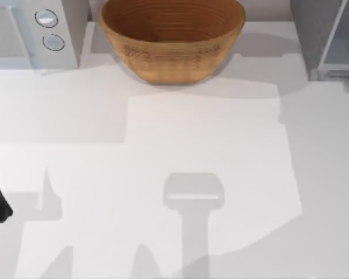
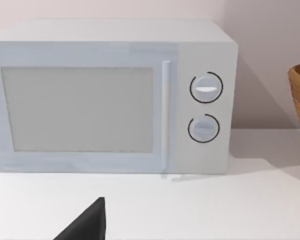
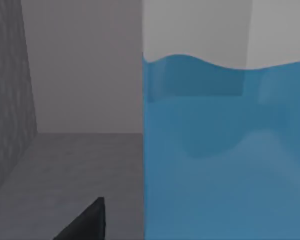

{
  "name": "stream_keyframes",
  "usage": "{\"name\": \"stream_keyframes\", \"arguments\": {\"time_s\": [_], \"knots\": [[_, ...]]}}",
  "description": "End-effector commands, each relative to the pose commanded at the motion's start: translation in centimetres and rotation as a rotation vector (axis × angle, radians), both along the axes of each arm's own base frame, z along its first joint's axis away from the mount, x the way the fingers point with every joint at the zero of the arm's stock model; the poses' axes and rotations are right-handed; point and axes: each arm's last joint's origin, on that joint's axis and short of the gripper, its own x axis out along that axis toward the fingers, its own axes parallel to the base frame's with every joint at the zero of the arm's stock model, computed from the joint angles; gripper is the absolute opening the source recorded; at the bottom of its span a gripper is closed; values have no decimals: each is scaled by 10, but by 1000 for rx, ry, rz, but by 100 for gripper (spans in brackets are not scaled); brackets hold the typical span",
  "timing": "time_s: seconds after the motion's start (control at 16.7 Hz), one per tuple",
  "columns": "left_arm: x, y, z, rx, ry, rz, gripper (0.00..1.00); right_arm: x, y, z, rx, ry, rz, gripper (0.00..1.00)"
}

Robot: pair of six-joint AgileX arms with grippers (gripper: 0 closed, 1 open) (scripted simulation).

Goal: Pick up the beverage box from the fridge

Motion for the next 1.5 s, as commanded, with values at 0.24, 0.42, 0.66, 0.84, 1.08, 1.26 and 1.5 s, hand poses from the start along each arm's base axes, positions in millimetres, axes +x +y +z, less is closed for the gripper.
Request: {"name": "stream_keyframes", "arguments": {"time_s": [0.24, 0.42, 0.66, 0.84, 1.08, 1.26, 1.5], "knots": [[0, 0, 0, 0, 0, 0, 100, 8, -1, -2, 1, 5, 0, 100], [0, 0, 0, 0, 0, 0, 100, 34, -2, 0, -1, -4, 0, 100], [0, 0, 0, 0, 0, 0, 100, 59, -1, 0, 0, -1, 0, 100], [0, 0, 0, 0, 0, 0, 100, 60, -1, 0, 0, 0, 0, 100], [0, 0, 0, 0, 0, 0, 100, 60, -1, 0, 0, 0, 0, 77], [0, 0, 0, 0, 0, 0, 100, 60, -1, 0, 0, 0, 0, 55], [0, 0, 0, 0, 0, 0, 100, 60, -1, 0, 0, 0, 0, 25]]}}
